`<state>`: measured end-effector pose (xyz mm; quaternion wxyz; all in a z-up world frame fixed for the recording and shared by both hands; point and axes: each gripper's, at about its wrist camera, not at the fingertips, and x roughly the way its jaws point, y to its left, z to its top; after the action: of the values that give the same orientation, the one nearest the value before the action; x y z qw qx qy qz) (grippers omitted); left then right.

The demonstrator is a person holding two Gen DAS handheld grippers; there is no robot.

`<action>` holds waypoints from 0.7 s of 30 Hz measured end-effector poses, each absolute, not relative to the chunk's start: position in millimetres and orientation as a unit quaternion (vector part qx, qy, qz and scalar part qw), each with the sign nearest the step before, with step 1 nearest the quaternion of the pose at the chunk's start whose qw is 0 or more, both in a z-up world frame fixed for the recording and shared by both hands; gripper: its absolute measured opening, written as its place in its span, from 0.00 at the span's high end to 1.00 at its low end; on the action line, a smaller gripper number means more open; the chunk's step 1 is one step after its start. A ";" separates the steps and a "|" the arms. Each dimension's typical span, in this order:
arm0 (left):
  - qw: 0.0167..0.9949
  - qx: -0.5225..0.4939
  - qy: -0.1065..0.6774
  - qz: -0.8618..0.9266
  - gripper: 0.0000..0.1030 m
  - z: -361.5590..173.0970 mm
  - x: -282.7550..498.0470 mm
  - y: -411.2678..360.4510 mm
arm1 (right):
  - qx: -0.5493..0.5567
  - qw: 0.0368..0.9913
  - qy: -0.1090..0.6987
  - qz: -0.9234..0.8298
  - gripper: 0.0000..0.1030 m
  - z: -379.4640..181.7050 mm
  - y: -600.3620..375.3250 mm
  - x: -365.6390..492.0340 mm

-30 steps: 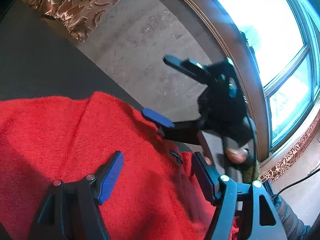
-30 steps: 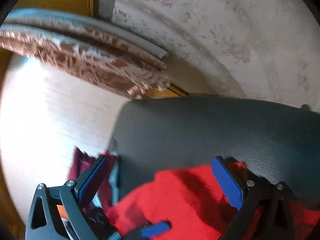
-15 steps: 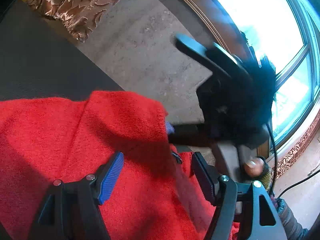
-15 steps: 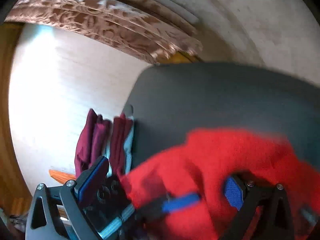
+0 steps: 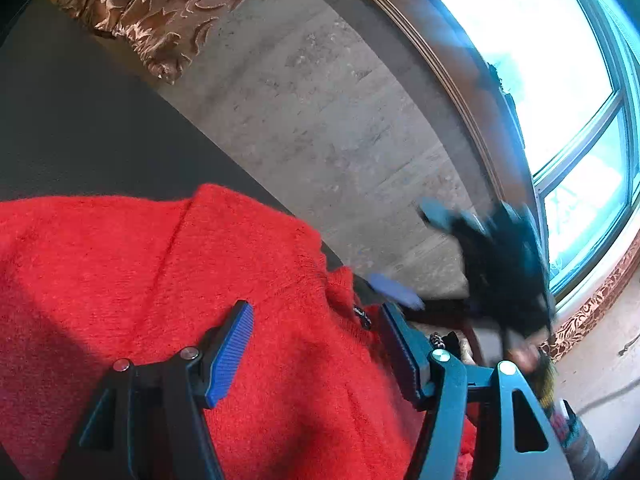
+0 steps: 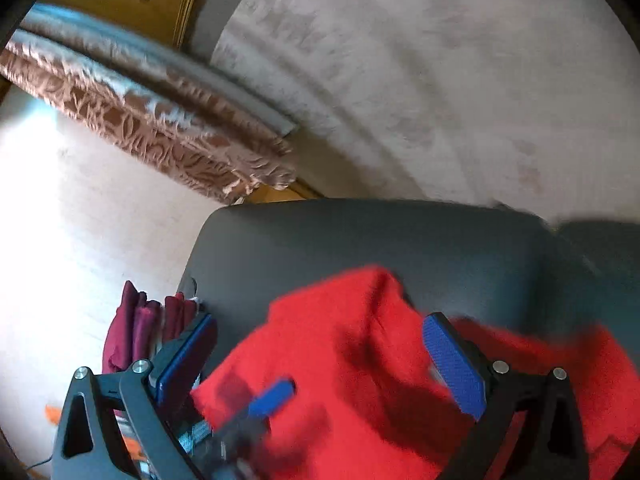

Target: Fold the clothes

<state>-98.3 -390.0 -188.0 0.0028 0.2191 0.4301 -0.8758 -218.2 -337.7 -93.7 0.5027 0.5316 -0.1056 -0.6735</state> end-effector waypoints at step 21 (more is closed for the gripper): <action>0.032 0.306 0.359 -0.881 0.49 -170.5 -147.5 -403.7 | 0.406 0.315 0.132 -0.847 0.00 -136.4 -226.2 -198.8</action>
<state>-147.5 -403.7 -170.5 0.0322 0.3062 0.3585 -0.8813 -198.8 -226.2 -136.4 0.3153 0.4063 0.1324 -0.8473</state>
